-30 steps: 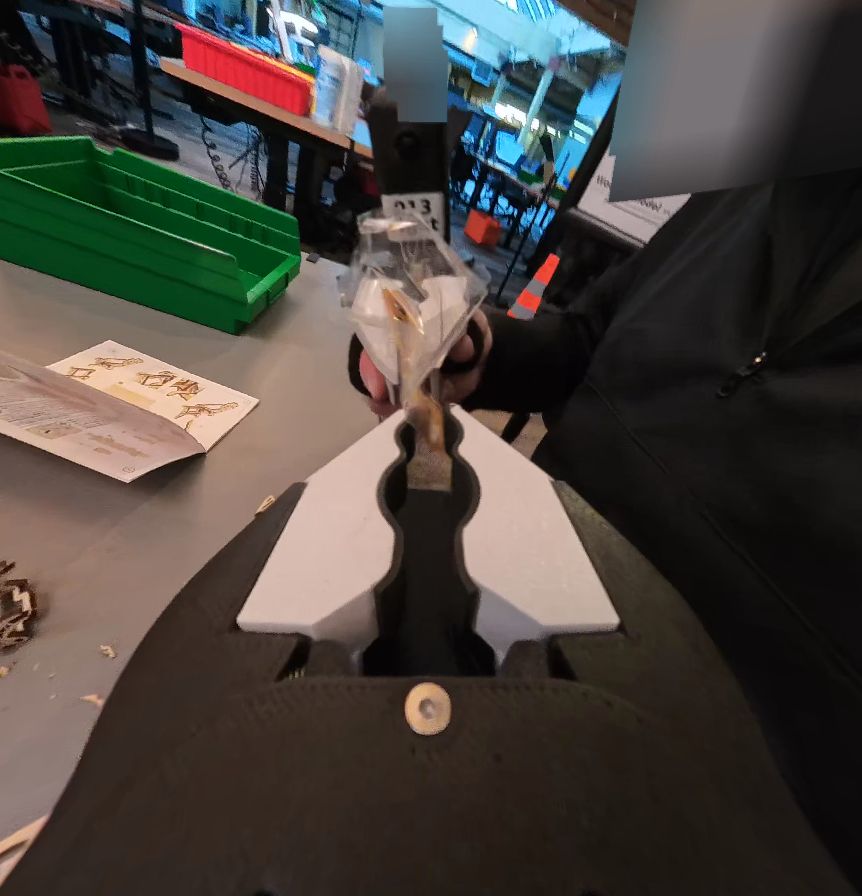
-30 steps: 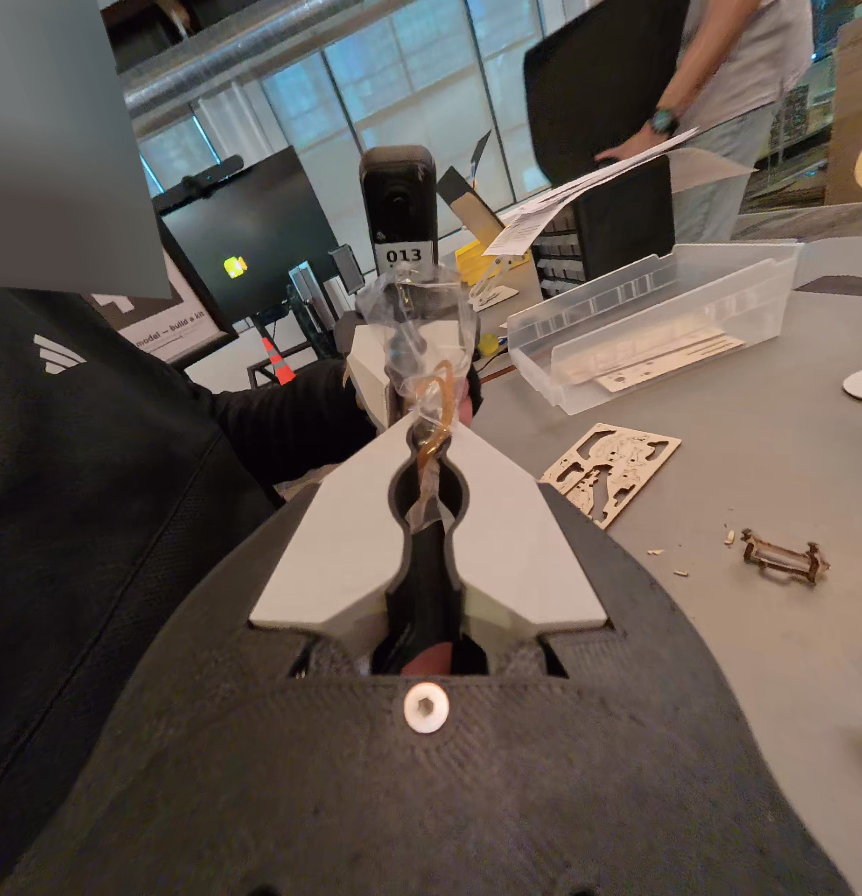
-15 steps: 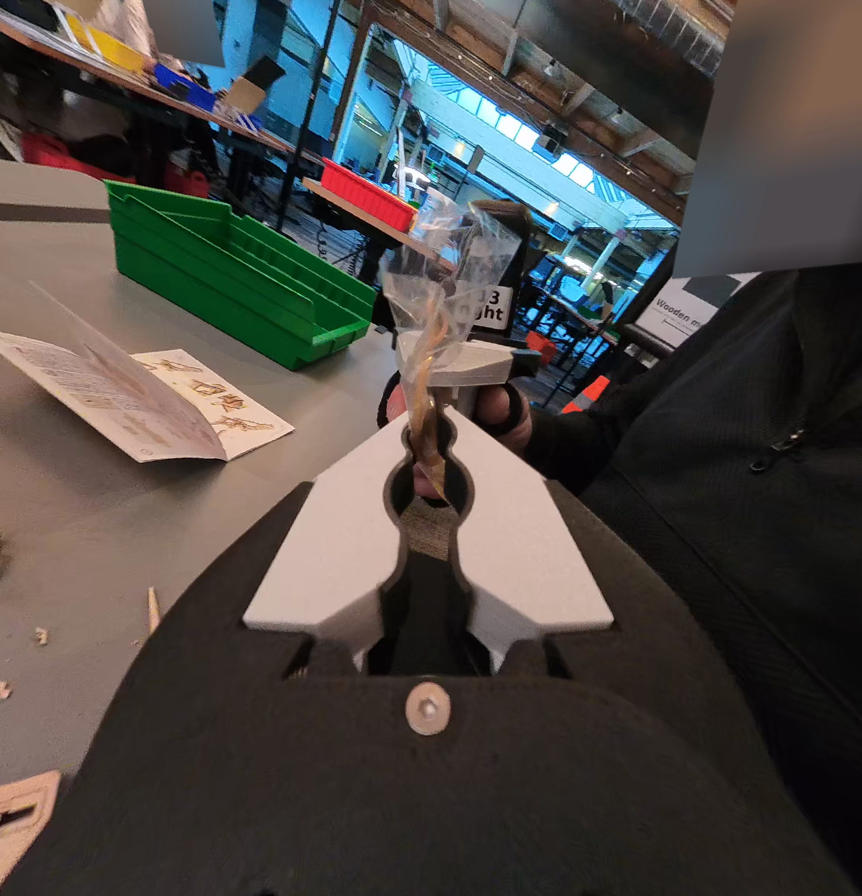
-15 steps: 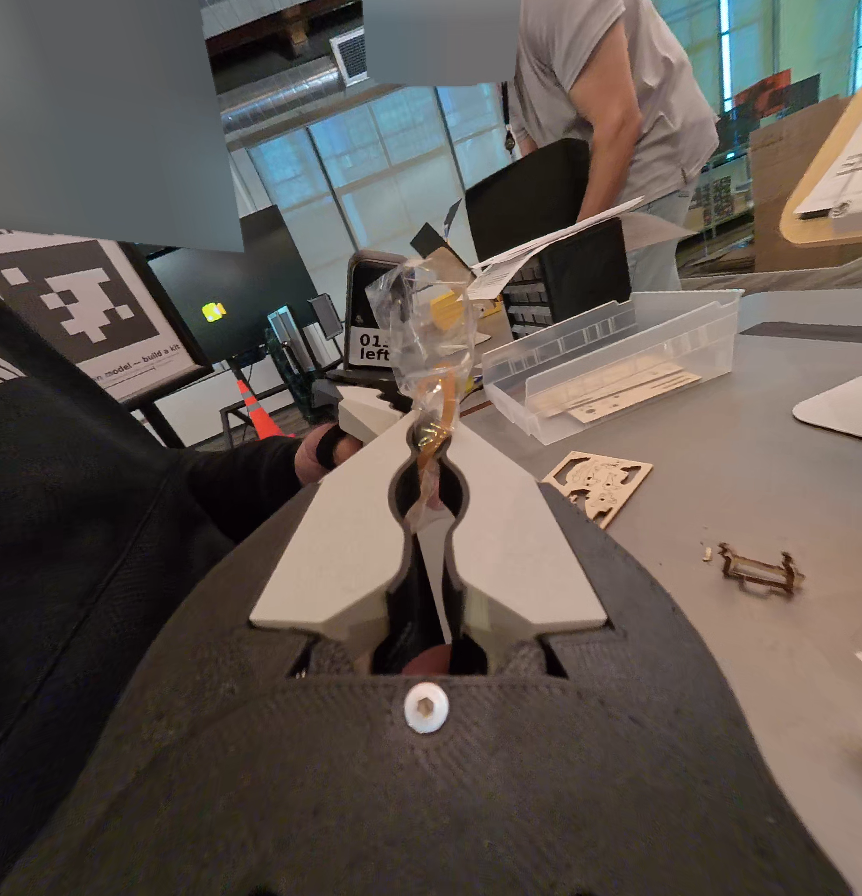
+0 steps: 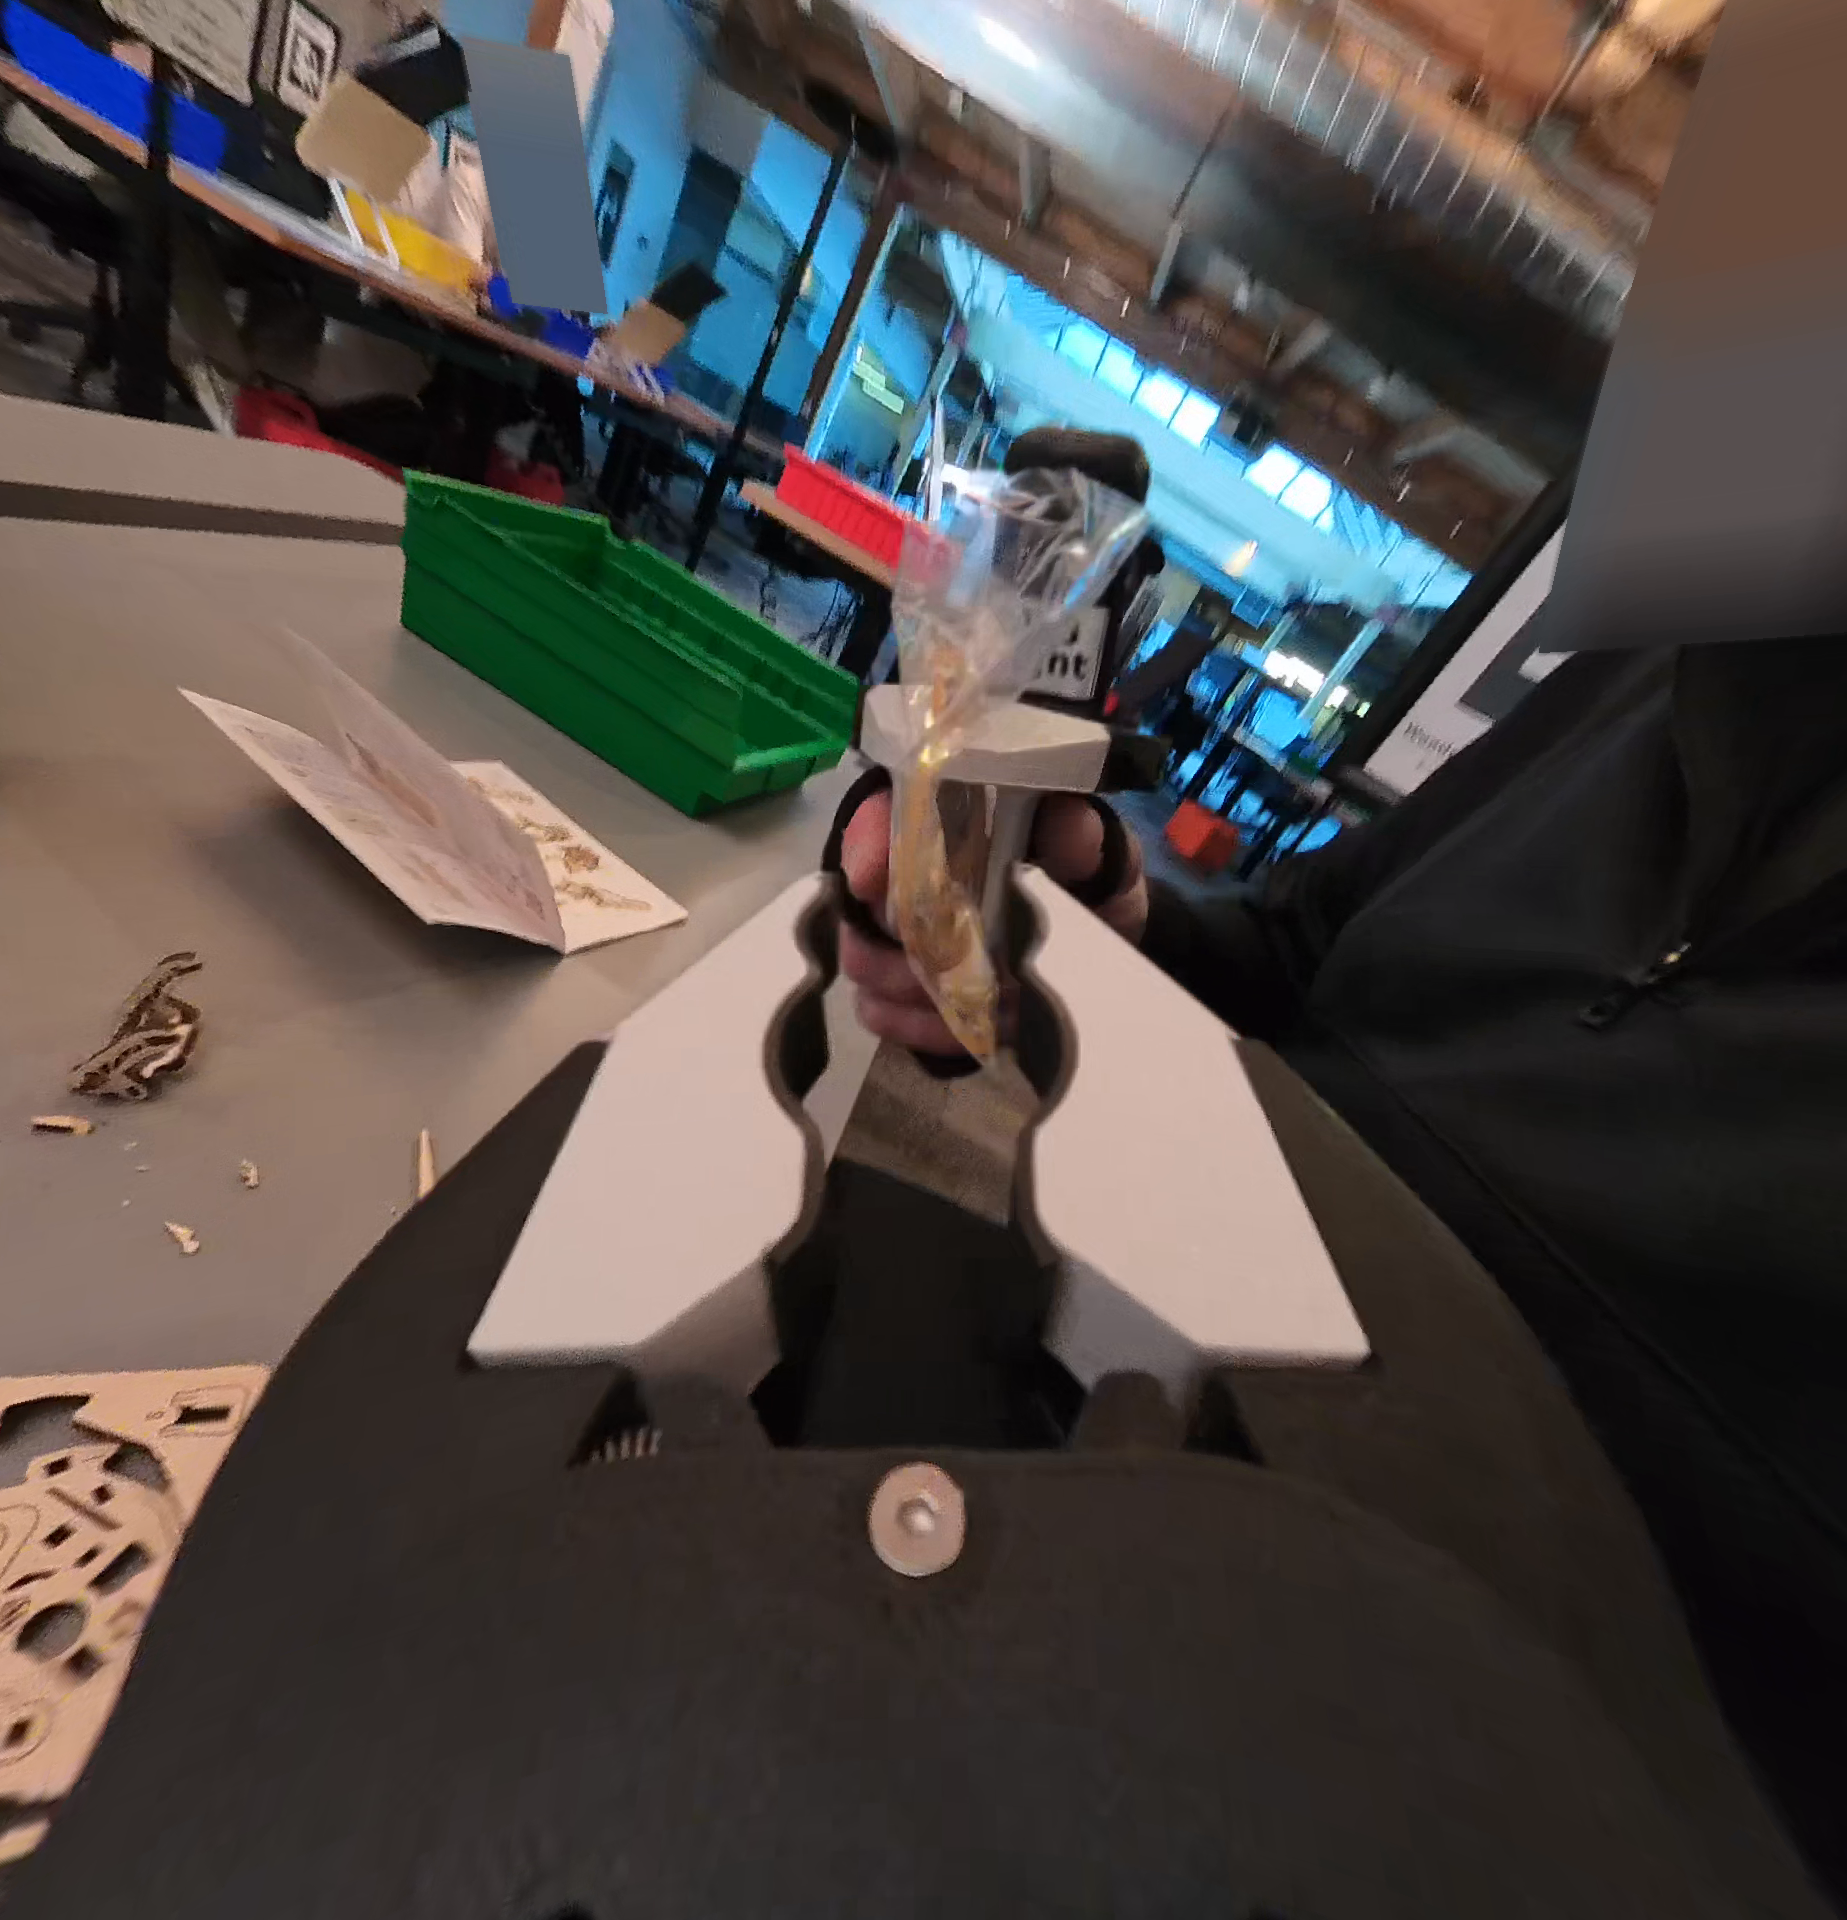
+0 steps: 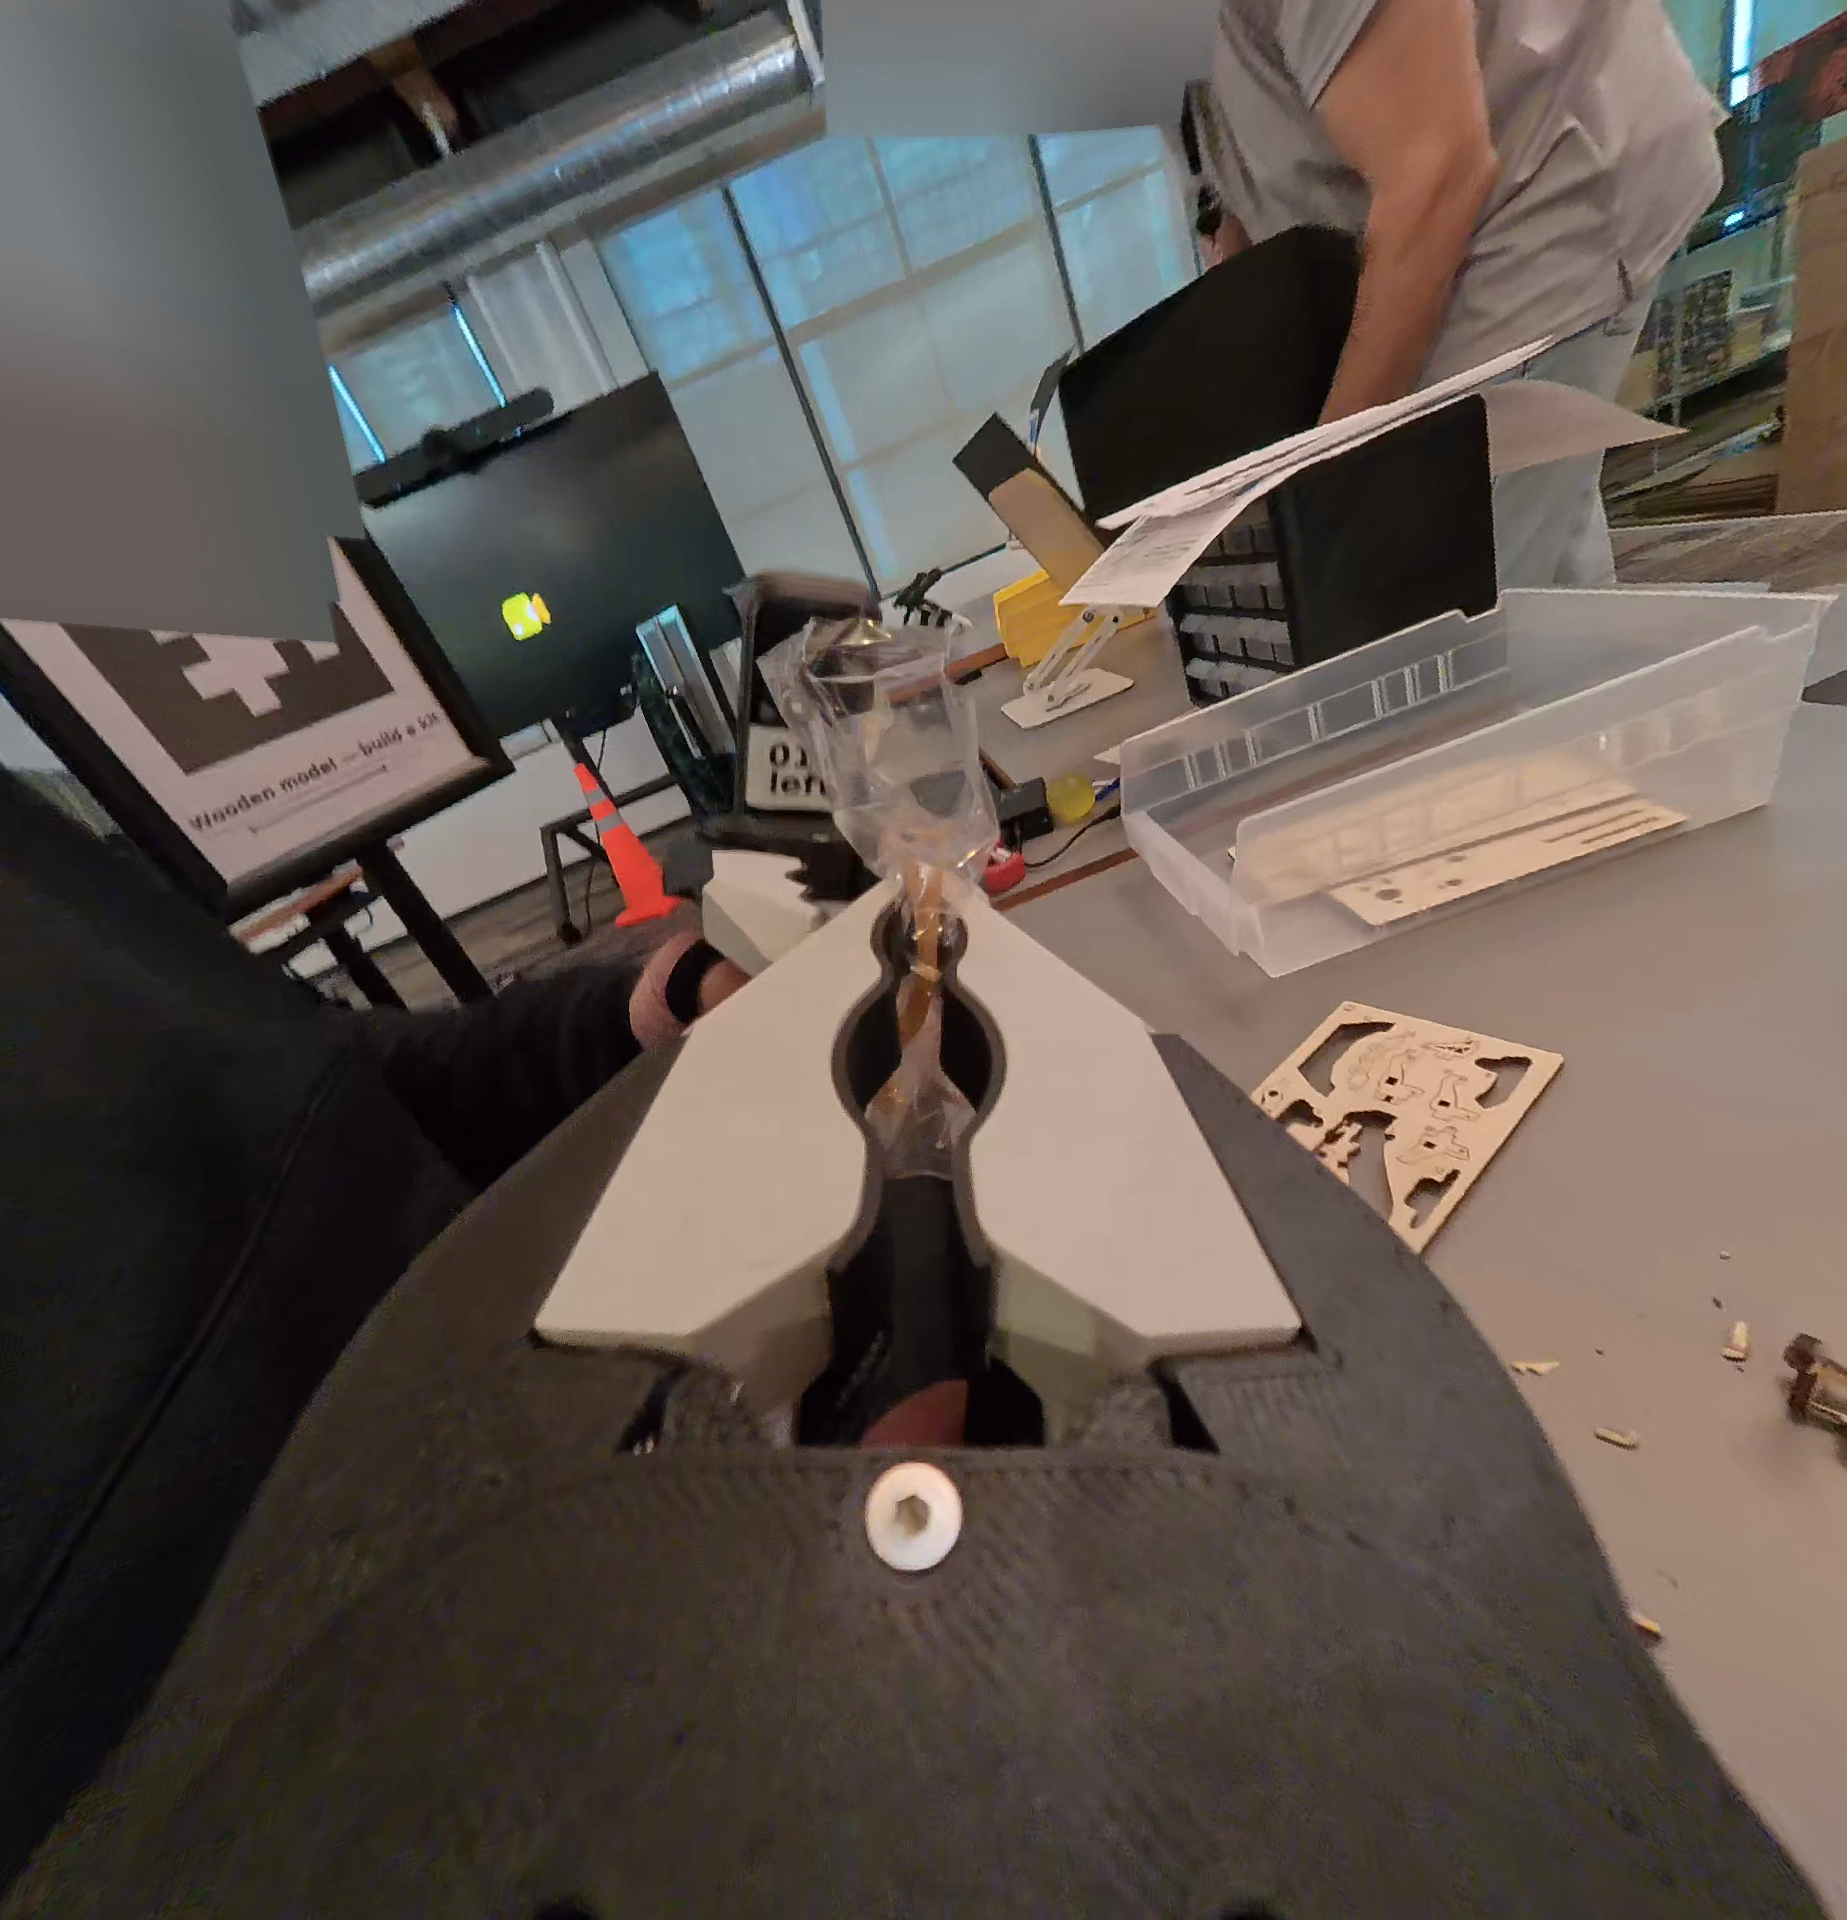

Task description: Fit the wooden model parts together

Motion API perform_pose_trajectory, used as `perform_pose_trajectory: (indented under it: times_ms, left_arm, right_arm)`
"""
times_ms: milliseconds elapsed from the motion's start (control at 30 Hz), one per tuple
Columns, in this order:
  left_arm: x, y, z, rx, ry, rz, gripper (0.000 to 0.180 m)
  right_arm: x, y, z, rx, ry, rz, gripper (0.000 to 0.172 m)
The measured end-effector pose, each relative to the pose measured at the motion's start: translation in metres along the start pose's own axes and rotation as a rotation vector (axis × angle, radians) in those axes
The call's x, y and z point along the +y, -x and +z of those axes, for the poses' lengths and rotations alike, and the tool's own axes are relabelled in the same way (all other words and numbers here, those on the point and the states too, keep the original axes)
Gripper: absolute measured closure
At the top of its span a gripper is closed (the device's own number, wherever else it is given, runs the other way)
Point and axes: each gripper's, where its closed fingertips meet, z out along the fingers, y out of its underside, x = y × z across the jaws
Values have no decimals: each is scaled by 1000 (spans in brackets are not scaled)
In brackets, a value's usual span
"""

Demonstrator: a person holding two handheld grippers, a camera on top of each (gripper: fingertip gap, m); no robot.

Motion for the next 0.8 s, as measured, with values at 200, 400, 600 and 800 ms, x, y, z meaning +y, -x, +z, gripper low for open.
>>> perform_pose_trajectory:
  times_ms: [200, 400, 600, 800]
  left_arm:
    - [-3, 7, 10, 9, -159, -108, 149]
    - [-1, 13, 20, -1, -184, -126, 180]
    - [9, 19, 26, -2, -99, -137, 180]
    - [20, 22, 36, 16, -9, -135, 180]
  right_arm:
    - [-7, -16, -3, 70, -86, 75, 172]
    - [2, -29, -15, 98, -97, 147, 172]
    - [-5, -37, -31, 112, -114, 144, 154]
    - [-7, -50, -47, 152, -111, 143, 172]
